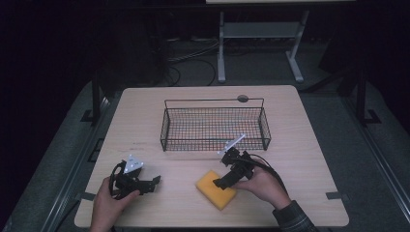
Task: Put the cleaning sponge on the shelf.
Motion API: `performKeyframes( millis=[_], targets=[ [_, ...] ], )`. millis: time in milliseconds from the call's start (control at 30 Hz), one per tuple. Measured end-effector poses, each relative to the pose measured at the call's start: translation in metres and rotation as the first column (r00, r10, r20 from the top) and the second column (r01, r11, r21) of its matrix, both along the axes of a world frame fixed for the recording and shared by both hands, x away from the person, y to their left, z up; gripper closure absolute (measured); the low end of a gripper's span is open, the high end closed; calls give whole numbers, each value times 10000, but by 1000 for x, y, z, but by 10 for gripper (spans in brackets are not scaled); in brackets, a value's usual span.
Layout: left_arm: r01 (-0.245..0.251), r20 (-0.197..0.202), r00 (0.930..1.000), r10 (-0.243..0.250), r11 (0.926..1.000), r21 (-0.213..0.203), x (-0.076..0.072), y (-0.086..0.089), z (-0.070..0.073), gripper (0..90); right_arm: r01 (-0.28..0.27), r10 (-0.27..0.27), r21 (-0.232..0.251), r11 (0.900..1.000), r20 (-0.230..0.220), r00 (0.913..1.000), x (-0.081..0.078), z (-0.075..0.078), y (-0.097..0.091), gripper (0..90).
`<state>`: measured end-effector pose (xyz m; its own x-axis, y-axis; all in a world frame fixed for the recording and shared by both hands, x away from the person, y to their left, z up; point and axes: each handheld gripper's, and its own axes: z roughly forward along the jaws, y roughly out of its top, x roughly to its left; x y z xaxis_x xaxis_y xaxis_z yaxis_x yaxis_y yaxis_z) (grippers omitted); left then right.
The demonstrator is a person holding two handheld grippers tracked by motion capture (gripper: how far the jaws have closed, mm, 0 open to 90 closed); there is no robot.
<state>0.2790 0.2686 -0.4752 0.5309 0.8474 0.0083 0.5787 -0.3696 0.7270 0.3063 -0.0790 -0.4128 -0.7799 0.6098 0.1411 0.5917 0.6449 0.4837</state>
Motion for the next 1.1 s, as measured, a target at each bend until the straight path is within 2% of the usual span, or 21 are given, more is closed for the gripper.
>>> performKeyframes(
  millis=[67, 433, 867, 967, 1100],
  targets=[
    [2, 1, 10000, -2, 10000, 4, 0, 0, 0, 127, 8, -9, -105, 9999, -135, 9999, -3, -1, 5, 7],
    [-2, 0, 10000, 2, 10000, 4, 0, 0, 0, 127, -343, 332, -304, 9989, -366, 9988, -13, -8, 20, 7],
    [4, 3, 10000, -4, 10000, 8, 0, 0, 0, 127, -673, 647, -688, 9954, -389, 9971, -19, -20, 33, 7],
    [6, 1, 10000, -6, 10000, 9, 0, 0, 0, 127, -748, 716, -1004, 9921, -350, 9968, -21, -25, 38, 7],
    [6, 1, 10000, -6, 10000, 8, 0, 0, 0, 127, -801, 769, -1066, 9911, -335, 9965, -21, -27, 39, 7]
  ],
)
